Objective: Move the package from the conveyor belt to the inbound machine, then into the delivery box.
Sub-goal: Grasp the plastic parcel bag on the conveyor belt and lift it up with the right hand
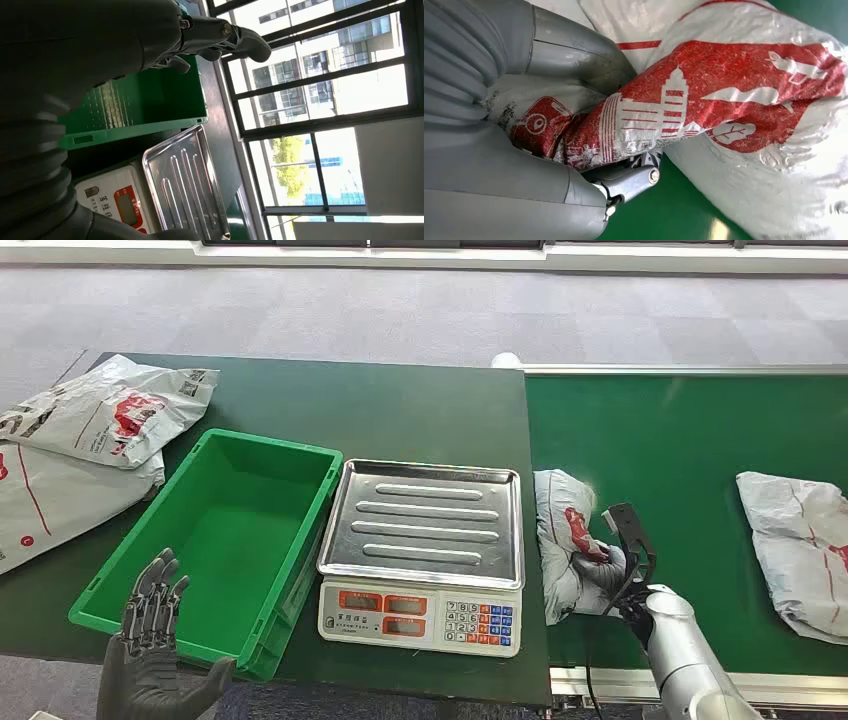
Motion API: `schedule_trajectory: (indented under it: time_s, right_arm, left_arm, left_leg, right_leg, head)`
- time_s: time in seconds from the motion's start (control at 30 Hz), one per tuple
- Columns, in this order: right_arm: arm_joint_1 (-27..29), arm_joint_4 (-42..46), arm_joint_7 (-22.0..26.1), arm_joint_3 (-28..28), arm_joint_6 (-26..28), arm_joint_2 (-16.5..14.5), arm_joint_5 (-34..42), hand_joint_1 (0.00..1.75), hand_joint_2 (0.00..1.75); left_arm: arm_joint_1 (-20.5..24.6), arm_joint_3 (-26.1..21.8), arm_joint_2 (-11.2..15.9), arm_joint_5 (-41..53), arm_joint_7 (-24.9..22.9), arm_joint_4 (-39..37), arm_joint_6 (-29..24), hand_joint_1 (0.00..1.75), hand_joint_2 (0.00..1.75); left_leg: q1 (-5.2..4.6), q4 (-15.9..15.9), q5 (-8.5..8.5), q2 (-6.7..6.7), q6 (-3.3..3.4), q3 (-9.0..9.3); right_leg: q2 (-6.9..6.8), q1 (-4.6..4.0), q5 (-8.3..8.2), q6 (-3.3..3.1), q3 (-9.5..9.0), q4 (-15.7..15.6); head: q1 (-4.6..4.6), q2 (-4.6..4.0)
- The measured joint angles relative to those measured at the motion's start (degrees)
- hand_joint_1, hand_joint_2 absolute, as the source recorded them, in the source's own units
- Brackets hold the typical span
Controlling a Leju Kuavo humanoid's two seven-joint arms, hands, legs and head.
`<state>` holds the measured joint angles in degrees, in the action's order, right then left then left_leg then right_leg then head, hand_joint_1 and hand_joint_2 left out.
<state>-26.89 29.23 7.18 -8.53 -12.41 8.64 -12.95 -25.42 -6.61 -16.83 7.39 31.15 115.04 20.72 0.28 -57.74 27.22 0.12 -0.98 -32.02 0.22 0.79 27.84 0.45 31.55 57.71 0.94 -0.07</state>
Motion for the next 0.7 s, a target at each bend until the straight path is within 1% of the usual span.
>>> schedule_trajectory:
  time_s: [0.07,0.17,0.23,0.33,0.43,0.5,0.57,0.63,0.7]
  right_arm:
    - [0.59,1.67,1.28,-0.45,3.29,-0.48,1.01,1.75,1.75]
    - [3.66,10.83,5.77,-2.05,13.71,-1.97,2.98,1.75,1.75]
    - [6.29,19.91,9.13,-2.96,20.35,-2.94,2.34,1.75,1.75]
    - [10.66,36.19,14.78,-4.0,29.46,-4.76,0.23,1.75,1.75]
    - [14.85,51.86,20.29,-4.3,36.78,-6.57,-1.22,1.75,1.75]
    - [16.67,59.41,22.19,-4.3,39.72,-7.29,-1.77,1.75,1.75]
    - [18.18,64.77,23.46,-4.26,41.36,-7.61,-1.75,1.75,1.75]
    - [19.51,68.91,24.48,-3.79,41.83,-7.71,-1.21,1.75,1.75]
    - [20.21,71.97,24.57,-2.6,41.06,-7.71,-0.63,1.75,1.75]
  left_arm:
    - [-0.28,-0.01,-0.23,-0.01,-0.14,0.4,0.01,0.0,1.75]
    - [-1.04,-0.07,-1.34,-0.02,-0.19,1.61,-0.02,0.0,1.75]
    - [-1.42,-0.14,-1.93,-0.02,0.12,2.2,-0.37,0.0,1.75]
    - [-1.52,-0.39,-2.43,0.15,0.92,2.52,-0.9,0.0,1.75]
    - [-1.27,-0.45,-2.57,0.93,1.7,2.52,-1.24,0.0,1.75]
    - [-1.06,-0.44,-2.57,1.26,1.91,2.53,-1.84,0.0,1.75]
    - [-0.85,-0.39,-2.56,1.47,2.02,2.54,-2.63,0.0,1.75]
    - [-0.75,-0.22,-2.54,1.62,2.21,2.59,-3.46,0.0,1.75]
    - [-0.71,0.12,-2.49,1.67,2.39,2.63,-4.1,0.0,1.75]
  left_leg:
    - [0.0,0.0,-0.02,-0.04,0.01,-0.05]
    - [-0.01,0.0,-0.16,-0.43,0.09,-0.33]
    - [-0.03,-0.02,-0.26,-0.76,0.16,-0.54]
    - [-0.04,-0.06,-0.29,-0.98,0.17,-0.68]
    - [-0.05,-0.06,-0.25,-0.96,0.14,-0.71]
    - [-0.05,-0.06,-0.2,-0.88,0.11,-0.69]
    - [-0.05,-0.05,-0.18,-0.81,0.11,-0.68]
    - [-0.05,-0.05,-0.18,-0.78,0.11,-0.68]
    - [-0.05,-0.05,-0.18,-0.69,0.11,-0.65]
  right_leg:
    - [-0.04,0.01,0.0,0.0,0.02,0.0]
    - [-0.48,0.11,-0.01,0.02,0.14,0.0]
    - [-0.83,0.18,-0.02,0.04,0.25,0.0]
    - [-1.02,0.2,0.0,0.07,0.33,0.0]
    - [-0.97,0.2,0.04,0.1,0.39,0.0]
    - [-0.87,0.19,0.05,0.11,0.41,0.0]
    - [-0.8,0.18,0.06,0.12,0.42,0.0]
    - [-0.78,0.19,0.06,0.12,0.42,0.0]
    - [-0.72,0.18,0.03,0.11,0.41,0.0]
  head:
    - [0.0,0.0]
    - [0.0,0.0]
    - [0.01,0.0]
    - [-0.01,0.0]
    - [0.0,0.0]
    - [0.0,0.0]
    - [0.0,0.0]
    - [0.0,0.0]
    - [0.0,0.0]
